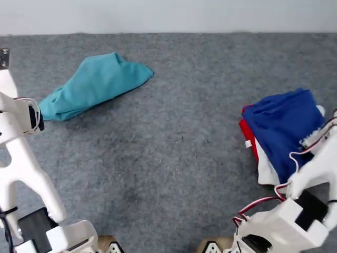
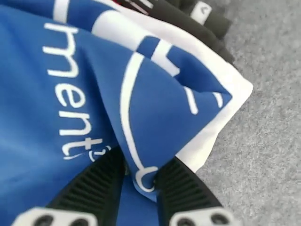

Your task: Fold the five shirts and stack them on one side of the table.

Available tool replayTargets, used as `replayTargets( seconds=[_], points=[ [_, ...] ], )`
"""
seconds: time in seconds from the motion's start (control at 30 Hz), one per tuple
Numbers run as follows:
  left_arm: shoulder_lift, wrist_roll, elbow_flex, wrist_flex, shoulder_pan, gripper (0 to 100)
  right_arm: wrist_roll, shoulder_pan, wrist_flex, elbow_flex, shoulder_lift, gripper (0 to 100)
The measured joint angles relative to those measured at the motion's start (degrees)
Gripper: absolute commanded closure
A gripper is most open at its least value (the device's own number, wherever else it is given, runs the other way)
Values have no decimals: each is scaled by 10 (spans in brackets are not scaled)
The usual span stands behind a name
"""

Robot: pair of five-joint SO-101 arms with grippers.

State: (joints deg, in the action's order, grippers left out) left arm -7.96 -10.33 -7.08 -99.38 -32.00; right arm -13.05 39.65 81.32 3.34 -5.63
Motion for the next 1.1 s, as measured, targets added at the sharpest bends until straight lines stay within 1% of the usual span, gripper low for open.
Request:
replayTargets(
  seconds=[0.1,0.27,0.33,0.43,0.53,0.67,0.97,1.03,1.1],
  points=[
    [0,0,0,0,0,878,3,2,-23,25,0,990],
    [0,0,0,0,0,878,51,3,-17,25,10,990],
    [0,0,0,0,0,878,77,3,17,7,25,981],
    [0,0,0,0,0,878,118,3,77,-44,47,909],
    [0,0,0,0,0,878,136,3,128,-80,67,854],
    [0,0,0,0,0,878,164,4,178,-95,75,831],
    [0,0,0,0,0,878,170,9,186,-105,75,832],
    [0,0,0,0,0,878,170,-2,186,-121,75,833],
    [0,0,0,0,0,878,170,-30,186,-134,75,833]
  ],
)
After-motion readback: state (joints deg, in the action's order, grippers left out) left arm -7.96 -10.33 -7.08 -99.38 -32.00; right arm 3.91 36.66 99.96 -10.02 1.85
